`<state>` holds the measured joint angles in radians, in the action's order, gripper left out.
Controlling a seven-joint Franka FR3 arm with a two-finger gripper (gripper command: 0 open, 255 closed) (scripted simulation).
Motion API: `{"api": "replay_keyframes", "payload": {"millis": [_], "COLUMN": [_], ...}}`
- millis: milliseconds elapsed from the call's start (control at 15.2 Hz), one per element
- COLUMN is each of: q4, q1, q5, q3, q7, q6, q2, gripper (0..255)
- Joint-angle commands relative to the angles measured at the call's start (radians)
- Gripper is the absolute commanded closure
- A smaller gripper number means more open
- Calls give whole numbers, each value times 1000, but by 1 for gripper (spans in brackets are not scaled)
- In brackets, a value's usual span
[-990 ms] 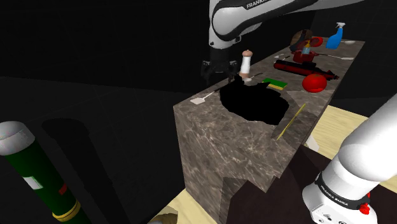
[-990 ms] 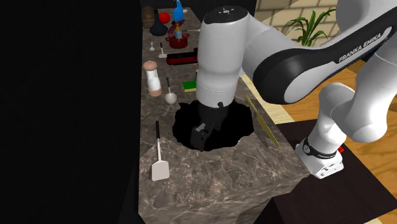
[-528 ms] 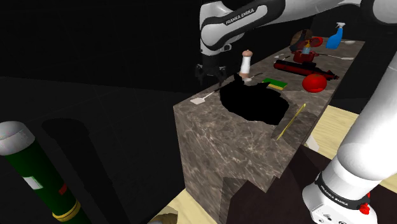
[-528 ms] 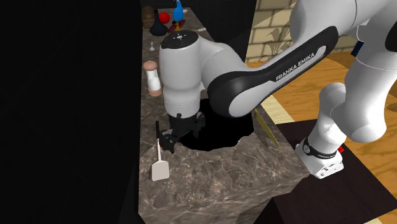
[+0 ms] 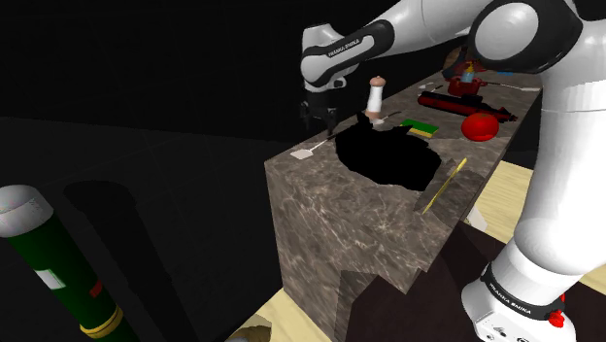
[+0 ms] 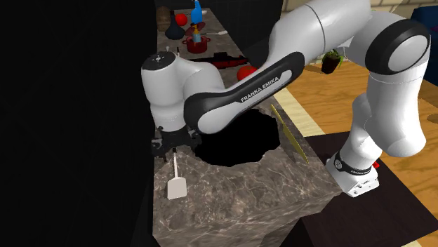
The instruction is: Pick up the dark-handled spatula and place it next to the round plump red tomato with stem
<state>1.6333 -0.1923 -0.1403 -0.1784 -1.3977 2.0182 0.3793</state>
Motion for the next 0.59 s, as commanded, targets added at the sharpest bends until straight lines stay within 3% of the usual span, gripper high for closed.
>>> {"api": "replay_keyframes", "payload": {"millis": [0, 132, 528], "q4": [-53, -118, -89], "q1": [-1, -5, -6], "q5": [-4, -4, -9], "q3": [21, 43, 47], "q7": [-59, -110, -115], "q6": [-2, -7, 48], "q2": [54, 116, 141], "gripper": [0, 0, 0]}}
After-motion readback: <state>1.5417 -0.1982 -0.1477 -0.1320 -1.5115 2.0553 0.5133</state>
